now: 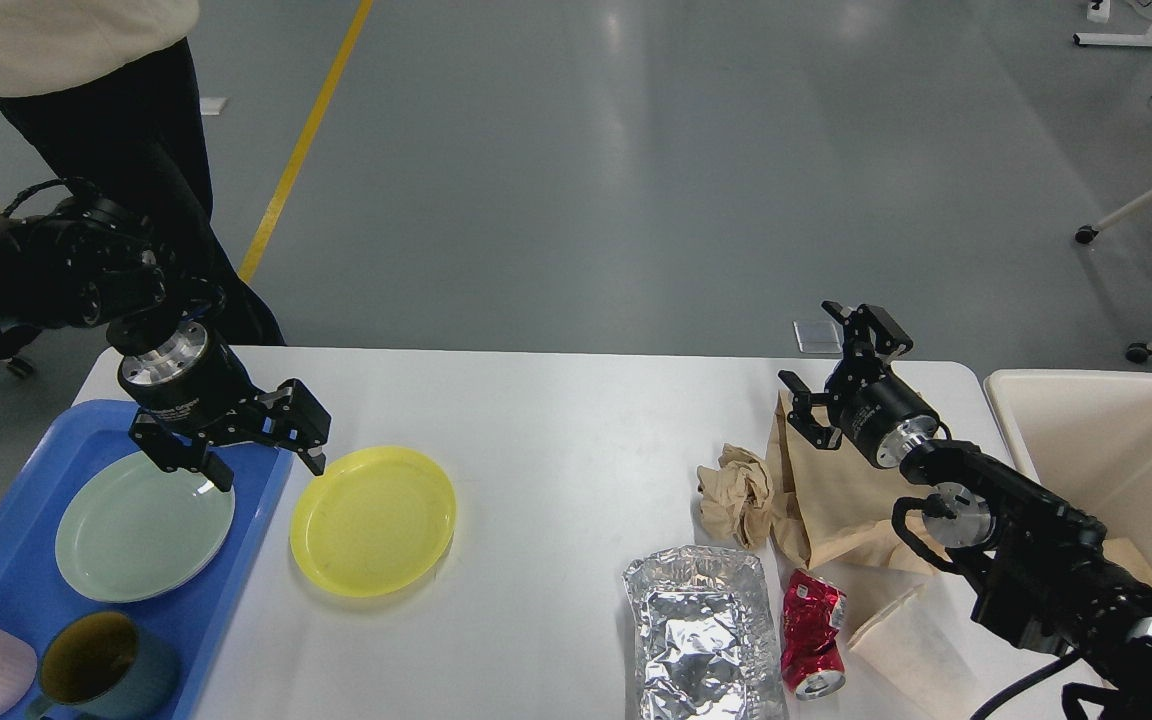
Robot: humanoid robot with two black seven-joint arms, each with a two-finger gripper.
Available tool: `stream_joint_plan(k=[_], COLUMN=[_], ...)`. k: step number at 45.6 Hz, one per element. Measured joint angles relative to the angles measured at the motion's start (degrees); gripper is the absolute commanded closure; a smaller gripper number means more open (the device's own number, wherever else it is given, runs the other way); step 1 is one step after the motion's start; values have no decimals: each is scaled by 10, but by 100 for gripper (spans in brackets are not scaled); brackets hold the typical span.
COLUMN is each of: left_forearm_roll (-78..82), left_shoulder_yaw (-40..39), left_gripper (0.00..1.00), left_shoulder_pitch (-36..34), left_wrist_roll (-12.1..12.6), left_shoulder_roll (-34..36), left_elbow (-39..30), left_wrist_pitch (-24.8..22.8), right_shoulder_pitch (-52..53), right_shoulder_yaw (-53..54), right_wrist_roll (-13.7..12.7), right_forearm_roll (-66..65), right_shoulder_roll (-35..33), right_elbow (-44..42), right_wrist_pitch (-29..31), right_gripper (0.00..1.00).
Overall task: Tidy desktop
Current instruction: 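Move the left gripper to the rim of the yellow plate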
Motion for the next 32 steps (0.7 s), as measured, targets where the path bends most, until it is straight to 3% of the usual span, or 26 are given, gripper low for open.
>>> stream_joint_plan(k=[5,20,32], left_forearm_roll=[0,2,2], left_shoulder_yaw=[0,7,0], left_gripper=[5,5,5], left_shoulder_pitch=[7,41,117], left_wrist_roll=[1,2,2], left_shoulder_roll=[-13,-34,-34], left_elbow=[-3,-3,13], left_wrist_pitch=[10,105,214], right_shoulder_pitch=[0,0,0], right_shoulder_yaw=[0,0,0], right_wrist_roll=[0,0,0], right_forearm_roll=[0,0,0], right_shoulder_roll=[0,0,0], right_elbow=[0,0,0], right_wrist_pitch=[0,0,0], right_gripper=[0,0,0])
